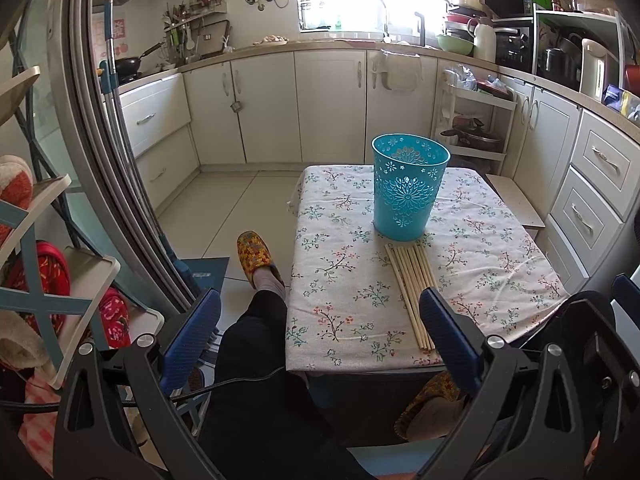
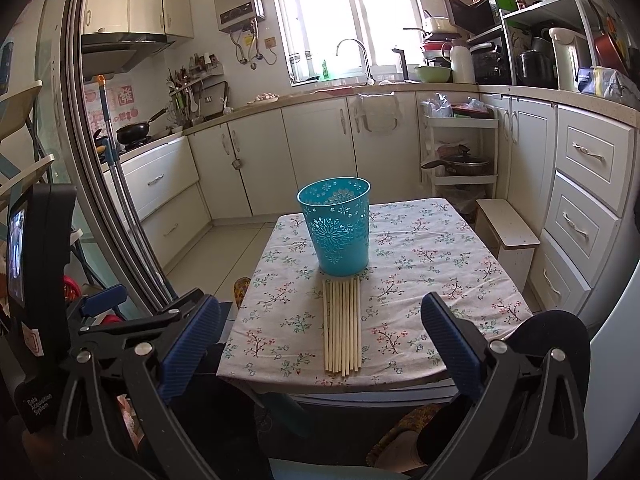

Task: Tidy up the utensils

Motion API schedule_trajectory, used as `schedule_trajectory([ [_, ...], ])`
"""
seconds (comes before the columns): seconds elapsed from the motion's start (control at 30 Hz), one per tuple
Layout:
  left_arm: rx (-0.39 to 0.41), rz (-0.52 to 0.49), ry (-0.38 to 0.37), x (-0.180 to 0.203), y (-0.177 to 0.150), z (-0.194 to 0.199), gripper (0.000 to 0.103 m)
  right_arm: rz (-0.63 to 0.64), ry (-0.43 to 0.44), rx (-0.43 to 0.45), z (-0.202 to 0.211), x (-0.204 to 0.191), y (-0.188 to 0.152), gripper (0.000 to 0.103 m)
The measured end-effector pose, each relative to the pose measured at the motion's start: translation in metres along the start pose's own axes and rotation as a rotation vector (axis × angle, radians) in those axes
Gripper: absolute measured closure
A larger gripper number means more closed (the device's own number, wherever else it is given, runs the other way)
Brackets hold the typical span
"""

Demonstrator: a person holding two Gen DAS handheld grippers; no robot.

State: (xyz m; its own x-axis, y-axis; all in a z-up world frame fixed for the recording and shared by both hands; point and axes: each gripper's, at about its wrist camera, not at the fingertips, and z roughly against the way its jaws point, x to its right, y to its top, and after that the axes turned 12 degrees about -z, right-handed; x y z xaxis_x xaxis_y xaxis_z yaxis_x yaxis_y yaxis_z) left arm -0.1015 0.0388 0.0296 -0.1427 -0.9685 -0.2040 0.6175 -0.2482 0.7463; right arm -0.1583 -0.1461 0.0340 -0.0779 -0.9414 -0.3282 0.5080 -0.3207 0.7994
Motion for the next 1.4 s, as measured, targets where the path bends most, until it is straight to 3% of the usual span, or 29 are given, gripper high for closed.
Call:
schedule_trajectory([
  [1.4, 0.006, 0.004, 0.001, 0.0001, -0.001, 0.0023, 0.008, 0.014, 0.005, -0.012, -0.0009, -0.0054, -0.0031, 0.006],
])
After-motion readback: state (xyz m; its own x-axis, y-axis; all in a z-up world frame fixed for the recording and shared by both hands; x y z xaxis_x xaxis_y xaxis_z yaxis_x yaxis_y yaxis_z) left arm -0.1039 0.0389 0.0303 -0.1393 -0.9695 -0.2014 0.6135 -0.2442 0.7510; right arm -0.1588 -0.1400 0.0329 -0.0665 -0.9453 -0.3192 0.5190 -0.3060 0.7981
